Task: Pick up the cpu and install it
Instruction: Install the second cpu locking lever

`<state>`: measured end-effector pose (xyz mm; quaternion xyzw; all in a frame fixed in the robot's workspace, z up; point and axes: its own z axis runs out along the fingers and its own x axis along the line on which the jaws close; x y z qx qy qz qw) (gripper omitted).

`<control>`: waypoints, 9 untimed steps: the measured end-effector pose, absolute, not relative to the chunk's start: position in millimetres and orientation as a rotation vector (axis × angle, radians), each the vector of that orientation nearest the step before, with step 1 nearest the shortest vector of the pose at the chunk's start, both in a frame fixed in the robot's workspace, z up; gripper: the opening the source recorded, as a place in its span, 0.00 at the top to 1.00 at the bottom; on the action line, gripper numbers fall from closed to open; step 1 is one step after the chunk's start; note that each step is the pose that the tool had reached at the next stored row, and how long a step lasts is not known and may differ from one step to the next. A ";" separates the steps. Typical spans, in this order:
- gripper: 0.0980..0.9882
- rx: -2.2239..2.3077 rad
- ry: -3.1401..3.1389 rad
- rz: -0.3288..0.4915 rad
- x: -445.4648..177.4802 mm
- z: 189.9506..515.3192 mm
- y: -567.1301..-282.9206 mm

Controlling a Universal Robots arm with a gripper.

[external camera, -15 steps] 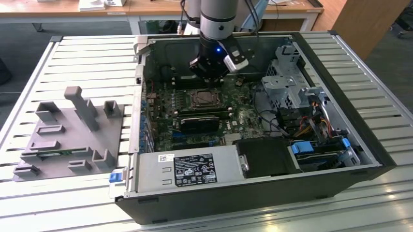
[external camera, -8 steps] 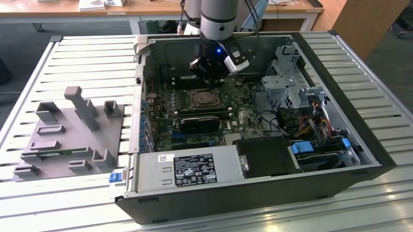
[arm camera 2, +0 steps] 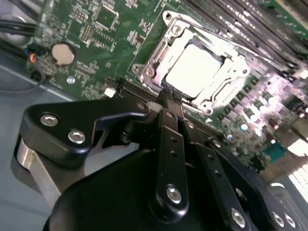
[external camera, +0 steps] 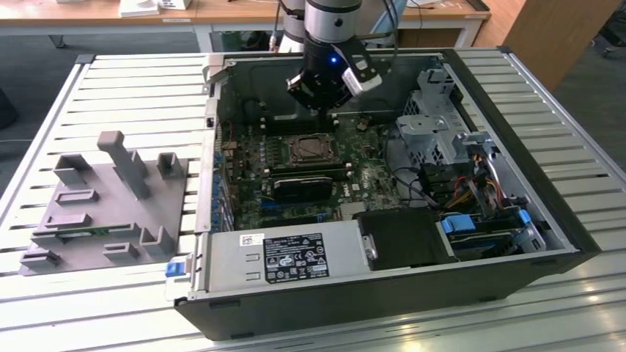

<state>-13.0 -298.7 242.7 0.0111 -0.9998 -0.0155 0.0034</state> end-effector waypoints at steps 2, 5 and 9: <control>0.99 0.035 -3.134 -0.049 -13.0 243.5 -299.2; 0.99 0.035 -3.134 -0.049 -13.0 243.7 -304.5; 0.99 0.035 -3.134 -0.049 -13.0 243.5 -317.3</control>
